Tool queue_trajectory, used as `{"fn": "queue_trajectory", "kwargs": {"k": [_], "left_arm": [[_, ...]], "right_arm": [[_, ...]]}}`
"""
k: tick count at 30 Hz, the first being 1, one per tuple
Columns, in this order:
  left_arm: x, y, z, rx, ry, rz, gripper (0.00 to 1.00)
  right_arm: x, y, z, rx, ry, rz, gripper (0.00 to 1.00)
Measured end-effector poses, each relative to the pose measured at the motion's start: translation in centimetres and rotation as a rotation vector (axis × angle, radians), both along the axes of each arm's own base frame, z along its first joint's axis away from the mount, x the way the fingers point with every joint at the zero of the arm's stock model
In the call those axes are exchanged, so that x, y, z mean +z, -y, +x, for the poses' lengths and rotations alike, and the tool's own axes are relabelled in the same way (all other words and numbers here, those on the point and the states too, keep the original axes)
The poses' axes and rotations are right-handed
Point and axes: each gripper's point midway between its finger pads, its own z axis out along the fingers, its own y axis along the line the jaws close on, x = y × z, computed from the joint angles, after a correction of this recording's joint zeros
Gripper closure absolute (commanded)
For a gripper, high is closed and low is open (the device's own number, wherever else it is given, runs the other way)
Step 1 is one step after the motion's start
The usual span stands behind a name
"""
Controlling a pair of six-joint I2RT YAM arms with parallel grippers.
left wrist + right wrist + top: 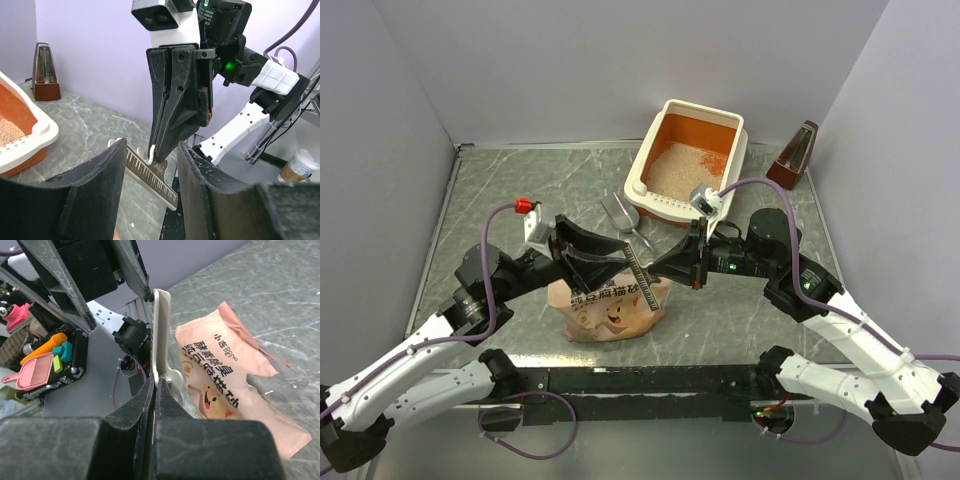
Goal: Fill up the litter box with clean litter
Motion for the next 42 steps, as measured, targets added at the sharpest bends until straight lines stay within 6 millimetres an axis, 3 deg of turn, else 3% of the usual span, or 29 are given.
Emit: {"fn": "queue_trajectory", "kwargs": {"k": [14,23,37,39,42], "left_arm": [[0.4,-0.1,0.3,0.018,0.005,-0.026,0.5],[1.0,-0.9,-0.1,0.033,0.018,-0.042,0.5],[-0.5,0.0,0.6,0.027,-0.012,-0.011,0.5],[-0.4,0.0,0.6,0.027,-0.011,-0.012,0.52],[-0.2,0.0,0.5,0.022,-0.003,-0.02,0.72]], "right_arm": [[0.2,0.0,-0.4,-0.025,0.039,-0.022,1.0],[2.3,1.1,-0.2,-0.077,0.113,0.015,1.0],[2.8,-0.3,-0.8,-0.014,0.104,0.047,1.0],[2.9,-0.4,-0.9,-0.009,0.104,0.049,1.0],[2.9,-0.5,-1.0,-0.002,0.106,0.052,1.0]]}}
